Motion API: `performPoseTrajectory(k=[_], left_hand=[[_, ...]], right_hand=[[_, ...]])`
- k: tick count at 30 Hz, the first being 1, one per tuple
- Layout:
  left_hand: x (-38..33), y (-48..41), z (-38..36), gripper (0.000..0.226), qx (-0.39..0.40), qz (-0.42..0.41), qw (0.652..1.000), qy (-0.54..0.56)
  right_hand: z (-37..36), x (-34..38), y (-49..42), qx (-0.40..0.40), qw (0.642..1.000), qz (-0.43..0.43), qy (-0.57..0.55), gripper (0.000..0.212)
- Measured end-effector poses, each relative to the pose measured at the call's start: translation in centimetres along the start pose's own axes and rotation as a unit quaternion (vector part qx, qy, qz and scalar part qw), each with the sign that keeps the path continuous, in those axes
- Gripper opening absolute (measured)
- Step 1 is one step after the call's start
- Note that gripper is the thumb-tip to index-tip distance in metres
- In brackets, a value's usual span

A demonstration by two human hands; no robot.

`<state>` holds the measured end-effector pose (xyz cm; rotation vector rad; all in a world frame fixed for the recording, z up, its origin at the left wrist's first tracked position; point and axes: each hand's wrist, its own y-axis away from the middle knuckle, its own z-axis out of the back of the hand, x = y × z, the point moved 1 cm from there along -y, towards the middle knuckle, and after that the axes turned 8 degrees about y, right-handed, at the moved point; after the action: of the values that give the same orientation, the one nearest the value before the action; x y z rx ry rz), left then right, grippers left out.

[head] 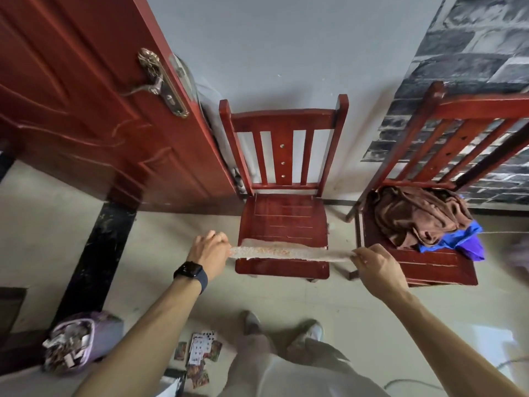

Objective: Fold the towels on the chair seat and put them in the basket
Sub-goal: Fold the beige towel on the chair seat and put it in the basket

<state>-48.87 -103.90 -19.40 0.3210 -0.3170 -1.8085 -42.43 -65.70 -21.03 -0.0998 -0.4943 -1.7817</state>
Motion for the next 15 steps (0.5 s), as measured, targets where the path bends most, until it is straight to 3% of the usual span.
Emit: performPoseTrajectory(k=[5, 11, 15], left_hand=[[0.2, -0.3, -1.2, 0.027, 0.006, -0.004, 0.998, 0.067], [1.5, -5.8, -3.4, 0.04, 0.03, 0.133, 0.965, 0.226], [2.9, -12.6, -6.6, 0.044, 0.044, 0.175, 0.944, 0.276]], right_hand=[[-1.6, -1.3, -0.4, 0.047, 0.998, -0.033, 0.021, 0.022], [-3.8, -0.6, -6.6, 0.104, 0.99, -0.095, 0.021, 0.026], [-8.1, -0.4, -13.2, 0.143, 0.978, -0.146, -0.03, 0.03]])
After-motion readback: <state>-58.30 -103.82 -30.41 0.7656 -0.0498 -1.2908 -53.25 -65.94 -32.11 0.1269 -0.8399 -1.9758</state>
